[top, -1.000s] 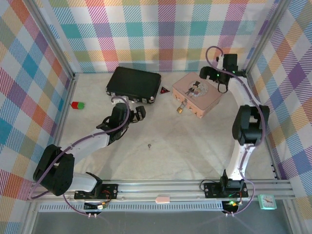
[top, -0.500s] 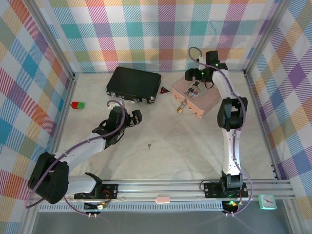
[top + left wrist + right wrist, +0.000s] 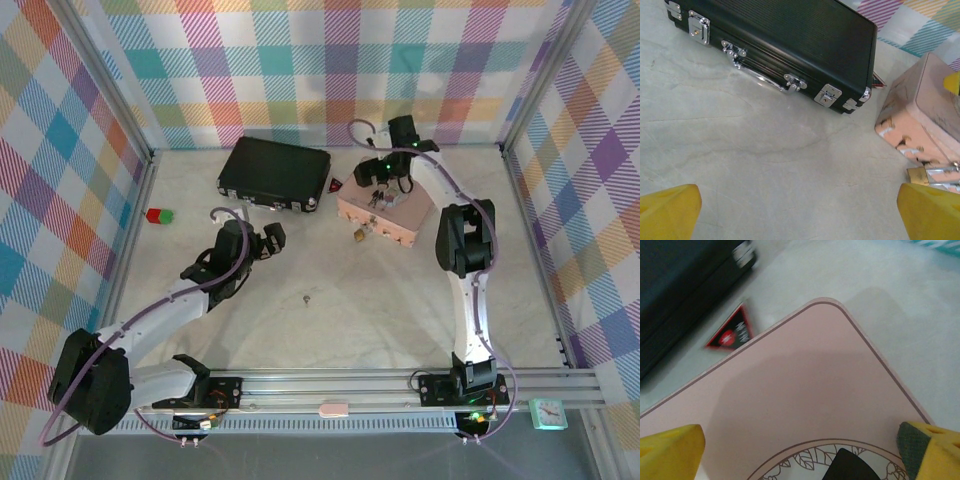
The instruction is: Unlock a padlock with a key
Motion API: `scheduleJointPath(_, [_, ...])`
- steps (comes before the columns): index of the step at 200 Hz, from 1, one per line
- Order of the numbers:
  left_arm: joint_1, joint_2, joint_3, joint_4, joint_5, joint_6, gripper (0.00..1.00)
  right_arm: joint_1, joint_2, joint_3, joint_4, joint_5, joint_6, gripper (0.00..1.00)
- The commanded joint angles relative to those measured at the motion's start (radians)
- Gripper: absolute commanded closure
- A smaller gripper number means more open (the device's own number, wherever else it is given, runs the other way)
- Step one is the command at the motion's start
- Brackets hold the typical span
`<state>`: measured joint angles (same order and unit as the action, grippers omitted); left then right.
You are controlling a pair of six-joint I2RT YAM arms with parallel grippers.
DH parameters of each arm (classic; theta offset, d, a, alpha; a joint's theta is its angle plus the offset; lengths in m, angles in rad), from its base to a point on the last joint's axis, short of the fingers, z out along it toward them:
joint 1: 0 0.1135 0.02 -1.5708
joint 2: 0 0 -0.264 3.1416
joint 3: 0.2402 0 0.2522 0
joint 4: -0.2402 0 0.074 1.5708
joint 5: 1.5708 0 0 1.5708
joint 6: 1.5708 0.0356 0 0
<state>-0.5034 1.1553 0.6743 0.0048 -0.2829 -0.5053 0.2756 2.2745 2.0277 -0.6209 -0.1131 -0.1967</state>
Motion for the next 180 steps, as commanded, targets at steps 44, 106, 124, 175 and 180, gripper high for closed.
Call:
scheduleJointPath(44, [0.002,-0.067,-0.033,-0.014,-0.062,-0.024,0.00,0.092,-0.257,-0.386,0.061,-0.181,0.072,0.02])
scheduleJointPath(106, [0.080,-0.068,-0.098,0.006,-0.026,-0.146,0.00,0.254,-0.526,-0.574,0.098,-0.068,0.164,0.00])
scheduleJointPath(124, [0.143,-0.071,-0.123,0.029,0.021,-0.178,0.01,0.336,-0.589,-0.643,0.089,-0.040,0.193,0.01])
scheduleJointPath(175, [0.308,-0.078,-0.122,0.026,0.136,-0.163,0.00,0.594,-0.623,-0.747,0.074,-0.073,0.312,0.14])
scheduleJointPath(180, [0.322,-0.082,-0.121,0.025,0.148,-0.162,0.00,0.616,-0.607,-0.744,0.070,-0.075,0.325,0.16])
